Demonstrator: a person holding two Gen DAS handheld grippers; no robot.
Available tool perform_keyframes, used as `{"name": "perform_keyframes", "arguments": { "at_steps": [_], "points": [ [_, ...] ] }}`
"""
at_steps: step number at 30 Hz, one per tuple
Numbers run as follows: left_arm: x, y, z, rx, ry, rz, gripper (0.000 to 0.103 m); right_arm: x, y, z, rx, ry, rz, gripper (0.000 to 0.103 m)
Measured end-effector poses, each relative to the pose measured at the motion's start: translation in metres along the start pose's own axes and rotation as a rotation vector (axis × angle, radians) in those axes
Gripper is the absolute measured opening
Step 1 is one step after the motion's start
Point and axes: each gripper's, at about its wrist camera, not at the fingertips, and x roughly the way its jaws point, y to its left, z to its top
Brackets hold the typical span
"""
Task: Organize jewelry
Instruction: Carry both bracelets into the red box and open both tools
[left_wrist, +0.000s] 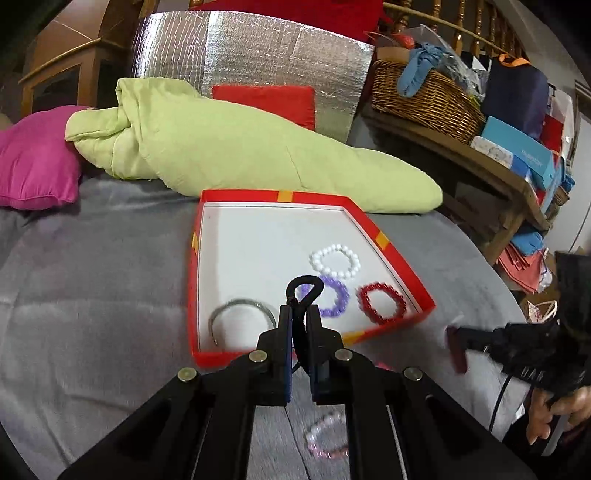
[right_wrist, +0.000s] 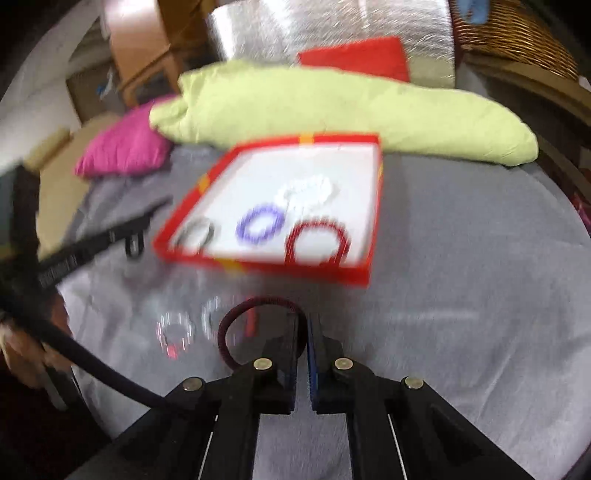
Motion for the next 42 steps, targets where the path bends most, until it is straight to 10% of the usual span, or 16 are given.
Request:
{"name": "perform_keyframes", "arguments": {
  "at_steps": [19, 25, 30, 42],
  "points": [
    [0.096, 0.037, 0.053, -0.001, 0.118, 0.103, 0.008, 0.159, -0.024, 0.165, 0.168, 0.054, -0.027, 0.008],
    [0.111, 0.038, 0.055, 0.000, 0.148, 0.107, 0.009, 0.179, -0.034, 0.170, 0.231, 0.045, -0.016, 0.009],
    [0.098, 0.036, 0.057, -0.013, 0.114, 0.112, 0.047, 0.176, -0.039, 0.166, 0.263, 0.075, 0.009, 0.036],
    [0.043, 0.023, 0.045, 0.022, 0.054, 0.185, 0.051, 0.064, -0.040, 0.100, 0.190, -0.058, 0.009, 0.042]
  ]
}}
